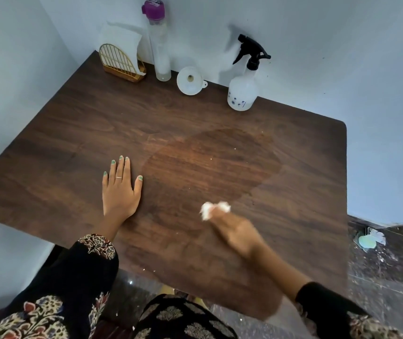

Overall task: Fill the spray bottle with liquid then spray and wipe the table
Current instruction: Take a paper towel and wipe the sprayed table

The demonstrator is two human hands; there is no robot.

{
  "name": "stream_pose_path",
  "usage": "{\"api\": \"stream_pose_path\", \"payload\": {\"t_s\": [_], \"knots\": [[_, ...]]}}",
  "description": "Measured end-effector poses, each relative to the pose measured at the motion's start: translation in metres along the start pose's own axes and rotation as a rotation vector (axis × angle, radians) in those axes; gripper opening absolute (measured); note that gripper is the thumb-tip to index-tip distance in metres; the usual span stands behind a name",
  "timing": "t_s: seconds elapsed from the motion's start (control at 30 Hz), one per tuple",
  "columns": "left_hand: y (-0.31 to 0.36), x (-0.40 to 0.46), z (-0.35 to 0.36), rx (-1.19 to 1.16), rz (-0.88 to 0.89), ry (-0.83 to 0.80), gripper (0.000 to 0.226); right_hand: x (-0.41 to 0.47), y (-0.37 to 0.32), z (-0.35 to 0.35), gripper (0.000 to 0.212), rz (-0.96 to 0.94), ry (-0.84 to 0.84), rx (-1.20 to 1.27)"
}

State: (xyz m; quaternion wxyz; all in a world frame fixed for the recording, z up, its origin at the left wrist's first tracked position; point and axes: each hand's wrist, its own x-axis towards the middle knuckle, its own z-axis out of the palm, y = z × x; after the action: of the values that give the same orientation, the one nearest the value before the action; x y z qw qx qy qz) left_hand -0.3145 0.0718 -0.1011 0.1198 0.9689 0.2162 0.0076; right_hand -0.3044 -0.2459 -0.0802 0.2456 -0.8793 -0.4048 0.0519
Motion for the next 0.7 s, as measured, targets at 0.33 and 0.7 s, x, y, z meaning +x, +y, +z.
{"api": "stream_pose_path", "payload": {"t_s": [0.33, 0.7], "knots": [[0.003, -0.013, 0.002, -0.003, -0.032, 0.013, 0.06, 0.005, 0.054, -0.032, 0.036, 0.654, 0.228, -0.279], [0.006, -0.012, 0.002, 0.012, -0.04, -0.003, 0.06, 0.026, -0.013, 0.011, 0.045, -0.191, -0.183, -0.066]]}}
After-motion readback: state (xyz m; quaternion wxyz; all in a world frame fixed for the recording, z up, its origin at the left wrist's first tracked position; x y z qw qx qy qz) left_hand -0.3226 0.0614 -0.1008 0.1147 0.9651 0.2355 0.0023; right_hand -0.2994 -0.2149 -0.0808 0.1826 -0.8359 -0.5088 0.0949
